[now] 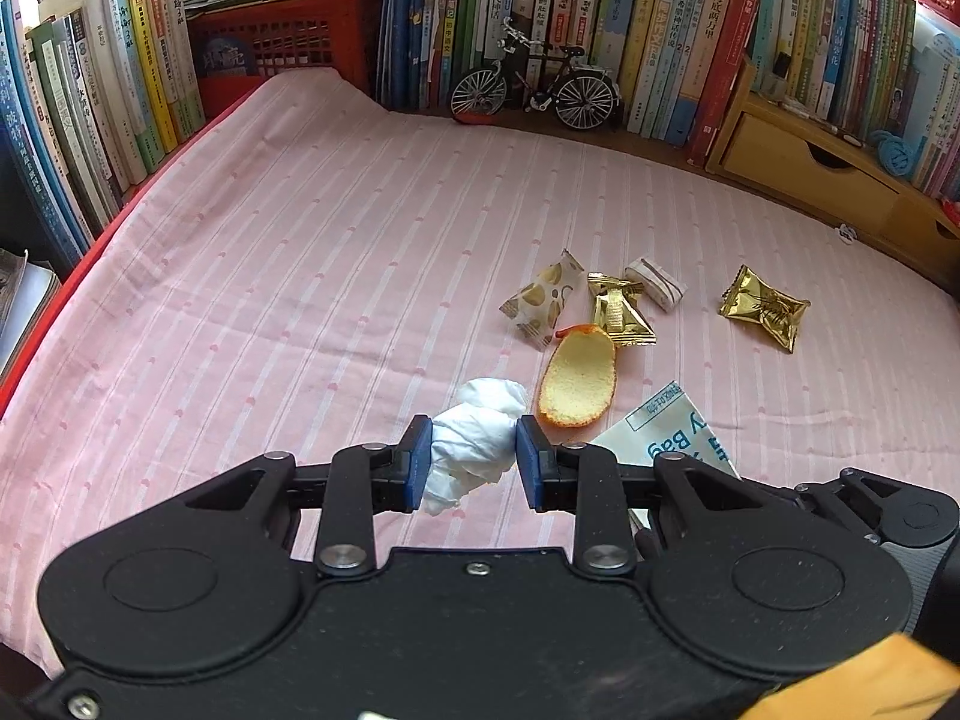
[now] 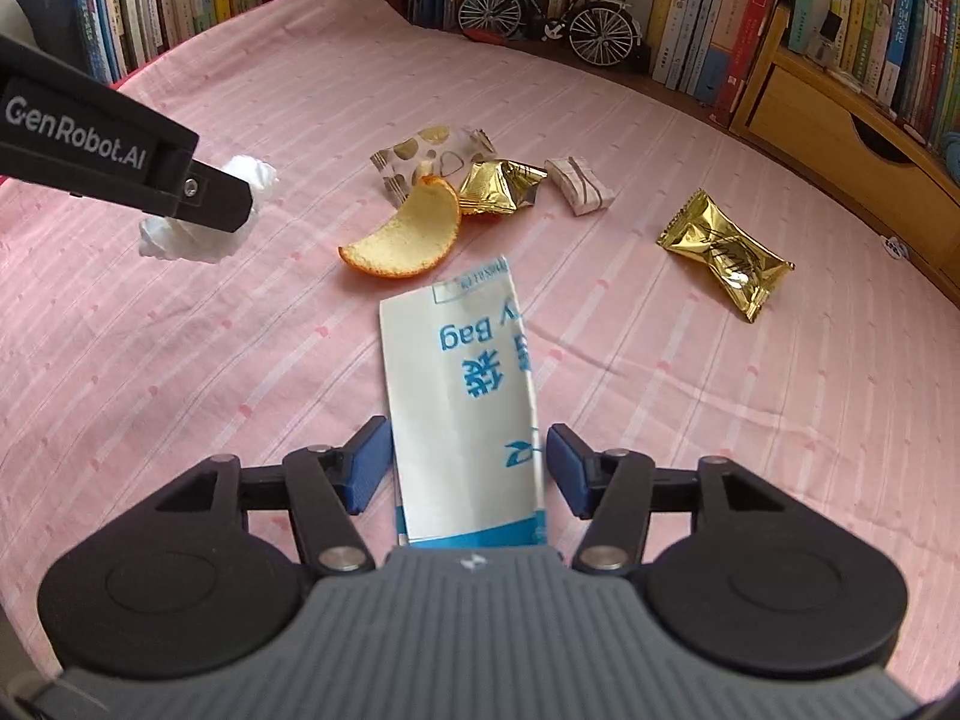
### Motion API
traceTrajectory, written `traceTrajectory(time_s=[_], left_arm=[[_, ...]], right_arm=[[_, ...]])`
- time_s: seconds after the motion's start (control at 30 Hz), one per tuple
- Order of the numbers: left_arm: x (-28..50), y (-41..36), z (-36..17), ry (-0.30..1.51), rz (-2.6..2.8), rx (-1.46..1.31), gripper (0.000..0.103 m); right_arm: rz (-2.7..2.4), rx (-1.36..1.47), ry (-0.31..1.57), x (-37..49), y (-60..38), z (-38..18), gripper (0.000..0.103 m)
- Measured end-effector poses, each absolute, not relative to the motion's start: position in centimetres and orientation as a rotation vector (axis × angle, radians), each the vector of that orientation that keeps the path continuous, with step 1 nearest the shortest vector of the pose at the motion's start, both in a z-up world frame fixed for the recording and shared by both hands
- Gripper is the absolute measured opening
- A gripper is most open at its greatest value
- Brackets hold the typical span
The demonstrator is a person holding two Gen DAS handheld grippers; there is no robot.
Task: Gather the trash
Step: 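Grasp the white tissue with the left tool while the right tool grasps the white 'Bag' packet, then carry the tissue and packet off the bed down over the black trash bin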
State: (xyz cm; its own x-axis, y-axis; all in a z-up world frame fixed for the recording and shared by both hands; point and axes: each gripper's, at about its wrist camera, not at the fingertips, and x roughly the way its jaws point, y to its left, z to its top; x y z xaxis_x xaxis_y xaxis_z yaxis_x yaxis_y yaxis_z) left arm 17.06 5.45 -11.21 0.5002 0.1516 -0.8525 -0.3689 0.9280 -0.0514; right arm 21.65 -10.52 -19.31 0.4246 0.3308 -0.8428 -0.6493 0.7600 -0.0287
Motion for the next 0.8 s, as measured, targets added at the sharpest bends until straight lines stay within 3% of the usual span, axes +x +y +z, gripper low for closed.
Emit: traceTrajectory(time_s=[0.03, 0.1, 0.13, 0.2, 0.5, 0.8], left_arm=[[17.0, 5.5, -11.2, 1.0, 0.318, -0.243, 0.028], [16.8, 5.5, -11.3, 0.999, 0.316, -0.245, 0.028], [16.7, 5.5, -11.4, 0.998, 0.315, -0.245, 0.028], [16.5, 5.3, -11.3, 0.995, 0.31, -0.245, 0.028], [13.5, 4.4, -10.4, 0.957, 0.242, -0.246, 0.028], [4.2, 5.4, -8.6, 0.907, 0.126, -0.236, 0.027]], right_arm=[[0.631, -0.381, 0.953, 21.5, -10.6, -19.3, 0.071], [0.659, -0.374, 0.962, 21.1, -10.7, -19.1, 0.047], [0.669, -0.37, 0.971, 21.0, -10.7, -19.0, 0.041], [0.677, -0.374, 0.981, 20.5, -10.7, -18.7, 0.009], [0.62, -0.228, 1.024, 18.6, -12.8, -17.1, 0.008], [0.485, -0.105, 0.98, 10.9, -13.5, -13.8, 0.008]])
